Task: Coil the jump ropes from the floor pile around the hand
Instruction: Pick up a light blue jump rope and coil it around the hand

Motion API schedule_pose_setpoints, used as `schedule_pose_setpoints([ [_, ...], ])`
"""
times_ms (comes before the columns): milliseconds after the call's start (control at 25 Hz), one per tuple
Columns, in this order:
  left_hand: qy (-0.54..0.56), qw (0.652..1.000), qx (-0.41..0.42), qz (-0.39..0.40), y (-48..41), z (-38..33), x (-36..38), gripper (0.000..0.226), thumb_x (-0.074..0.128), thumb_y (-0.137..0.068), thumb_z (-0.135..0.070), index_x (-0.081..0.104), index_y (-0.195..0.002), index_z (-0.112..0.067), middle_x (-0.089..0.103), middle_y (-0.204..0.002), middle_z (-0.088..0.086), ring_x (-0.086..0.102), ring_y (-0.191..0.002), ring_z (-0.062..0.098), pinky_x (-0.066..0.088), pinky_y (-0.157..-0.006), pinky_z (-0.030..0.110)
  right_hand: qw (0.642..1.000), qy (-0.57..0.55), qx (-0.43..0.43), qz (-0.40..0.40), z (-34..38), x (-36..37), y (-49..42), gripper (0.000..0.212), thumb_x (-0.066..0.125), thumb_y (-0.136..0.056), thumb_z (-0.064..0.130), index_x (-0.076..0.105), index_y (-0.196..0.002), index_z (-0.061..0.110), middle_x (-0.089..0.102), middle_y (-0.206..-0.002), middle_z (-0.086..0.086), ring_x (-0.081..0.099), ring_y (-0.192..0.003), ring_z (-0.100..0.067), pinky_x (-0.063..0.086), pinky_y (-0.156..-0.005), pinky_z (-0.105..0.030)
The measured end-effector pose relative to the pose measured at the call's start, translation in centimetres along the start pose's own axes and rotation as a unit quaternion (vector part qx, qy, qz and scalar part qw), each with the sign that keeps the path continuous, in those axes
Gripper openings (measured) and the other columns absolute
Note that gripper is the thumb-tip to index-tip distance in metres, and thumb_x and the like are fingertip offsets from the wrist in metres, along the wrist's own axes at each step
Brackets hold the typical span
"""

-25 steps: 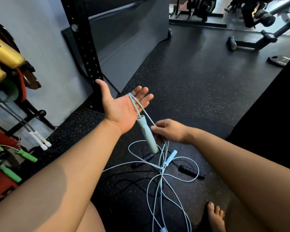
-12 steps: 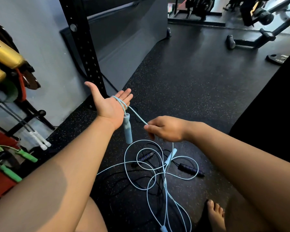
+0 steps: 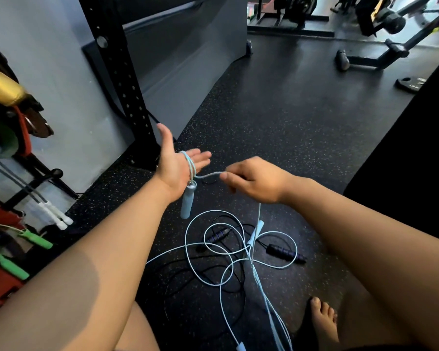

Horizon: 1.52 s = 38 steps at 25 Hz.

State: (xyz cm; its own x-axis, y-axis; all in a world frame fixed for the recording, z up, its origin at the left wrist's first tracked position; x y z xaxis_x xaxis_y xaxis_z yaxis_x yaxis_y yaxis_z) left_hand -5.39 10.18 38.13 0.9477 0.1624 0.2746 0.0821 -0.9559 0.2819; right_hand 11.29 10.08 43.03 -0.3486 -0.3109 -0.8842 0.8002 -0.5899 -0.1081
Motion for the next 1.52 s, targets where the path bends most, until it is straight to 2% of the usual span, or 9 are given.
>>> schedule_pose_setpoints([
  [160, -0.148, 0.970, -0.082, 0.176, 1.9, 3.0, 3.4, 0.135, -0.004, -0.069, -0.096, 0.057, -0.129, 0.008, 0.068, -0.126, 0.029, 0.065, -0.120, 0.037, 0.042, -0.113, 0.042, 0.993, -0.037, 0.023, -0.107, -1.9, -1.8, 0.1, 0.036, 0.050, -0.103, 0.038, 0.064, -0.081, 0.013, 0.054, -0.062, 0.005, 0.048, -0.056, -0.009, 0.038, -0.057, -0.024],
  [400, -0.111, 0.930, -0.140, 0.322, 4.5, 2.9, 6.3, 0.129, 0.005, -0.059, -0.101, 0.064, -0.106, 0.004, 0.073, -0.094, 0.024, 0.065, -0.114, 0.048, 0.051, -0.102, 0.042, 0.982, -0.058, 0.096, -0.154, -5.4, -2.2, 0.7, 0.036, 0.052, -0.099, 0.049, 0.058, -0.076, 0.023, 0.047, -0.060, 0.006, 0.042, -0.056, -0.008, 0.041, -0.059, -0.033],
  [640, 0.061, 0.958, -0.080, 0.270, 4.4, 0.7, 6.2, 0.124, 0.005, -0.056, -0.106, 0.062, -0.094, -0.003, 0.065, -0.078, 0.010, 0.071, -0.086, 0.037, 0.057, -0.088, 0.039, 0.973, -0.100, 0.154, -0.142, -7.0, -0.2, 0.4, 0.050, 0.042, -0.102, 0.054, 0.065, -0.080, 0.015, 0.060, -0.069, -0.006, 0.052, -0.064, -0.017, 0.046, -0.067, -0.036],
  [800, 0.246, 0.937, -0.023, 0.248, 4.2, -1.5, 5.6, 0.125, 0.023, -0.058, -0.106, 0.059, -0.112, 0.001, 0.071, -0.105, 0.019, 0.068, -0.109, 0.041, 0.052, -0.103, 0.044, 0.957, -0.191, 0.191, -0.108, -5.7, 2.0, -0.3, 0.049, 0.038, -0.105, 0.048, 0.064, -0.078, 0.016, 0.049, -0.065, -0.001, 0.046, -0.055, -0.011, 0.044, -0.056, -0.026],
  [920, 0.309, 0.926, 0.017, 0.218, 3.9, -2.6, 4.9, 0.135, 0.029, -0.063, -0.104, 0.047, -0.136, 0.009, 0.060, -0.134, 0.031, 0.055, -0.132, 0.047, 0.034, -0.120, 0.051, 0.918, -0.308, 0.251, -0.011, -5.5, 4.7, -0.3, 0.054, 0.037, -0.104, 0.052, 0.059, -0.068, 0.019, 0.041, -0.055, 0.003, 0.039, -0.046, -0.013, 0.042, -0.050, -0.030],
  [1040, 0.335, 0.925, 0.054, 0.171, 3.2, -3.5, 3.7, 0.140, 0.030, -0.067, -0.101, 0.032, -0.145, 0.015, 0.053, -0.141, 0.036, 0.051, -0.135, 0.049, 0.028, -0.123, 0.054, 0.893, -0.351, 0.271, 0.071, -5.0, 5.8, 0.2, 0.052, 0.036, -0.105, 0.051, 0.060, -0.074, 0.016, 0.038, -0.053, 0.002, 0.038, -0.044, -0.014, 0.044, -0.053, -0.031],
  [1240, 0.308, 0.945, 0.070, 0.087, 2.2, -4.3, 0.9, 0.143, 0.023, -0.068, -0.101, 0.021, -0.152, 0.014, 0.047, -0.147, 0.036, 0.042, -0.142, 0.045, 0.024, -0.125, 0.051, 0.958, -0.194, 0.179, 0.111, -2.7, 3.4, 0.1, 0.042, 0.042, -0.105, 0.043, 0.064, -0.079, 0.017, 0.044, -0.063, -0.008, 0.043, -0.051, -0.017, 0.043, -0.046, -0.028],
  [1360, 0.295, 0.950, 0.061, 0.077, 2.0, -4.2, 0.4, 0.146, 0.025, -0.066, -0.102, 0.015, -0.154, 0.014, 0.042, -0.151, 0.036, 0.036, -0.146, 0.045, 0.021, -0.126, 0.051, 0.979, -0.130, 0.121, 0.095, -0.7, 1.9, -0.4, 0.041, 0.043, -0.105, 0.041, 0.069, -0.085, 0.017, 0.047, -0.060, 0.002, 0.043, -0.045, -0.006, 0.041, -0.045, -0.020],
  [1520, 0.358, 0.927, 0.069, 0.084, 2.4, -5.3, 0.2, 0.149, 0.032, -0.065, -0.103, 0.015, -0.150, 0.019, 0.036, -0.151, 0.041, 0.028, -0.148, 0.049, 0.019, -0.126, 0.051, 0.988, -0.017, 0.094, 0.125, 0.1, 2.4, -0.2, 0.038, 0.042, -0.105, 0.041, 0.071, -0.091, 0.020, 0.067, -0.078, 0.001, 0.060, -0.070, -0.011, 0.050, -0.073, -0.030],
])
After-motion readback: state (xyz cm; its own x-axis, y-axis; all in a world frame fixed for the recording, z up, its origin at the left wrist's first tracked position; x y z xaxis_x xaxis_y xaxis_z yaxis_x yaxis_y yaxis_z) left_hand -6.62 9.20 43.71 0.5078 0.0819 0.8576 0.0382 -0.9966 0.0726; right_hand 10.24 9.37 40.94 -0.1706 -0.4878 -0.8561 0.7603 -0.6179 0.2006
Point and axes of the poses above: each hand's wrist, its own y-axis away from the middle knuckle, its own x-axis out of the palm, z = x × y, the point moved 6 cm from there along -y, towards the middle knuckle
